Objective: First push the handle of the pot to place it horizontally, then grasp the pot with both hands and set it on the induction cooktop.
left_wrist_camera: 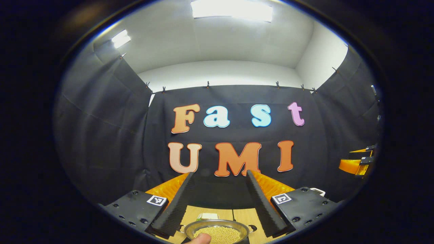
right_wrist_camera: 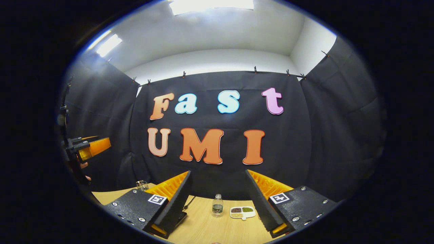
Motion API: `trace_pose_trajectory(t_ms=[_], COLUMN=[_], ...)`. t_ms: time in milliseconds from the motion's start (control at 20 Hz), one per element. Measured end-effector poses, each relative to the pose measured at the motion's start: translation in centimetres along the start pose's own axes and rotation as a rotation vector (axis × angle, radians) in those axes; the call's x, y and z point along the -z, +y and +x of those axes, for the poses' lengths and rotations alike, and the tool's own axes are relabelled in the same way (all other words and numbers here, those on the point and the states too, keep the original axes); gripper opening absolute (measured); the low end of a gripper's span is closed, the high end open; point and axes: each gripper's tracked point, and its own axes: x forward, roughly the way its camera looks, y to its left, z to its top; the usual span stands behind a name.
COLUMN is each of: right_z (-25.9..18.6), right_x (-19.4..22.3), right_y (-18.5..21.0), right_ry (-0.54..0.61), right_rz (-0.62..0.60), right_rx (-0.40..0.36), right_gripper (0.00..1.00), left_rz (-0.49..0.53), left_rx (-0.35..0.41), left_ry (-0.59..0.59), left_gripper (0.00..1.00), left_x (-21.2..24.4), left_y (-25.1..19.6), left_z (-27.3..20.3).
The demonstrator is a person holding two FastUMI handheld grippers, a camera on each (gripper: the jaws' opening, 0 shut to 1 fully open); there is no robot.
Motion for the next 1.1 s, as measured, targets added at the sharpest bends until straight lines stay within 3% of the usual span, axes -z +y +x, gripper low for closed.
trace_pose_trajectory(t_ms=[200, 500, 650, 700, 950, 1050, 1100], right_z=[-0.2, -0.2, -0.3, -0.3, -0.5, -0.4, -0.5], right_x=[-0.9, -1.0, -1.9, -2.1, -2.0, -1.9, -2.1], right_y=[-0.6, 0.0, -0.2, -0.3, -0.6, -0.8, -0.5], right_ry=[-0.042, -0.045, -0.065, -0.076, -0.070, -0.063, -0.065], right_rz=[-0.010, -0.017, -0.025, -0.029, -0.083, -0.092, -0.089], right_rx=[-0.017, -0.049, -0.049, -0.045, -0.032, -0.007, -0.010], right_gripper=[0.98, 0.95, 0.97, 0.98, 0.94, 0.95, 0.95], left_rz=[0.015, -0.001, -0.012, -0.018, -0.029, -0.032, -0.036], left_rx=[-0.028, -0.044, -0.038, -0.038, -0.059, -0.062, -0.058], left_ry=[-0.035, -0.009, -0.004, 0.001, -0.003, -0.001, -0.001], left_gripper=[1.00, 1.00, 0.92, 1.00, 0.92, 0.93, 1.00], left_x=[-1.8, -1.5, -1.4, -1.2, -1.3, -1.2, -1.2], left_y=[0.5, -0.1, -0.6, -0.6, 0.4, 0.6, 0.6], left_z=[-0.7, -1.0, -1.6, -1.8, -1.8, -1.9, -2.0])
